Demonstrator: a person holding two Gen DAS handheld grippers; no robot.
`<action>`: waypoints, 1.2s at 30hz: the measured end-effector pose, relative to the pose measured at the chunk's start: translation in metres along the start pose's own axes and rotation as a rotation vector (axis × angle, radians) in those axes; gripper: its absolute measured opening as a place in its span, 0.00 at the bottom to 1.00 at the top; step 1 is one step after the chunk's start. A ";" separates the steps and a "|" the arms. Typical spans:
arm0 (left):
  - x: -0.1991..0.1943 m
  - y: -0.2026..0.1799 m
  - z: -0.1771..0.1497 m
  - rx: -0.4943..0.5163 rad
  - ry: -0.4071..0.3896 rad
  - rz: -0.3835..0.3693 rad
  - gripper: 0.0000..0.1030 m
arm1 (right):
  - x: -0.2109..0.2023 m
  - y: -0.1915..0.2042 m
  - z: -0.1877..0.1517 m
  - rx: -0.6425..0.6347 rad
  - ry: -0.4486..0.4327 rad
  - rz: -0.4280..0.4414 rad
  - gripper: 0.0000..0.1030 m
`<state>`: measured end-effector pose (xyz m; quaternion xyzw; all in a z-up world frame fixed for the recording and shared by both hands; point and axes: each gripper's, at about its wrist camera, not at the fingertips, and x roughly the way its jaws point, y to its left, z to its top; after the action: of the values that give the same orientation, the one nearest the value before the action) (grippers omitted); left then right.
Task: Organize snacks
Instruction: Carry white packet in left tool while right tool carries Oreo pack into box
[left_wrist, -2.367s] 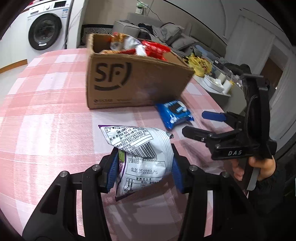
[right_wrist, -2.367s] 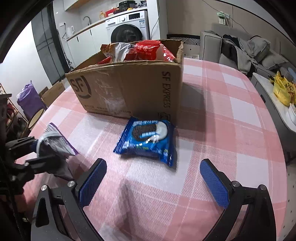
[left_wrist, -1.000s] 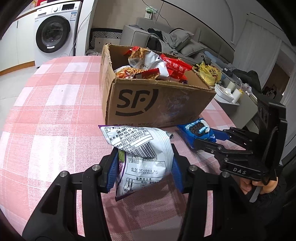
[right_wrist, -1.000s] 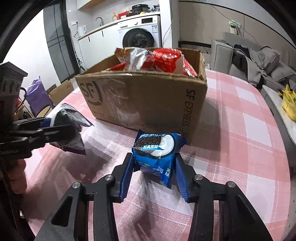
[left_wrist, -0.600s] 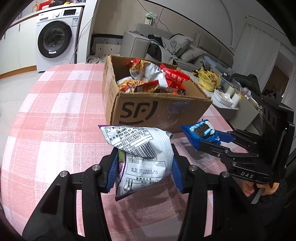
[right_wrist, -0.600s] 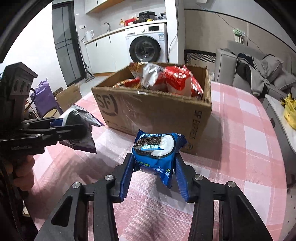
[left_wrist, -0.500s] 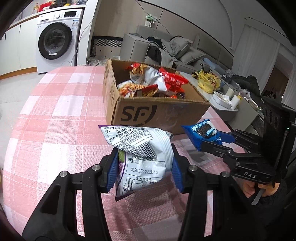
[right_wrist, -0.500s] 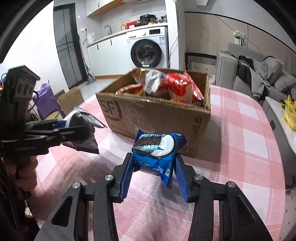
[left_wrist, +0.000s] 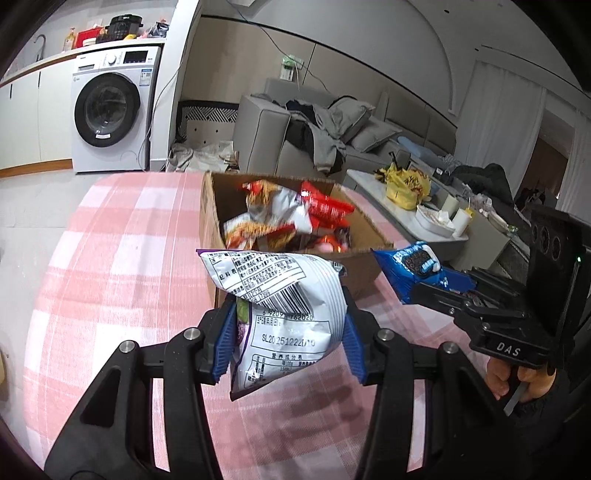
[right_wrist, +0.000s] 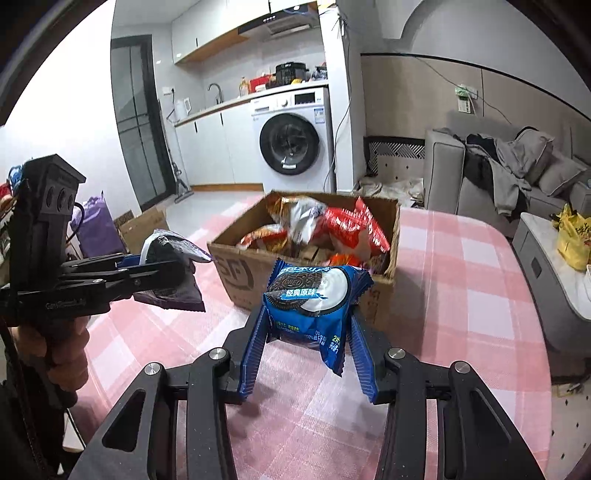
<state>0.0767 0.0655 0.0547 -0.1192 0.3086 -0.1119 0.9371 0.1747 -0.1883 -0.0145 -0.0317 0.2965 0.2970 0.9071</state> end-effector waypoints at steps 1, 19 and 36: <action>-0.001 -0.002 0.004 0.002 -0.002 -0.001 0.45 | -0.003 -0.001 0.003 0.006 -0.011 -0.004 0.43; 0.024 -0.019 0.066 0.073 -0.035 0.032 0.45 | 0.021 -0.014 0.041 0.064 -0.028 -0.002 0.43; 0.091 -0.013 0.090 0.089 0.007 0.069 0.45 | 0.074 -0.030 0.055 0.092 0.008 0.010 0.43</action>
<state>0.2006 0.0408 0.0786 -0.0662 0.3106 -0.0934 0.9436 0.2680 -0.1621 -0.0136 0.0102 0.3136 0.2876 0.9049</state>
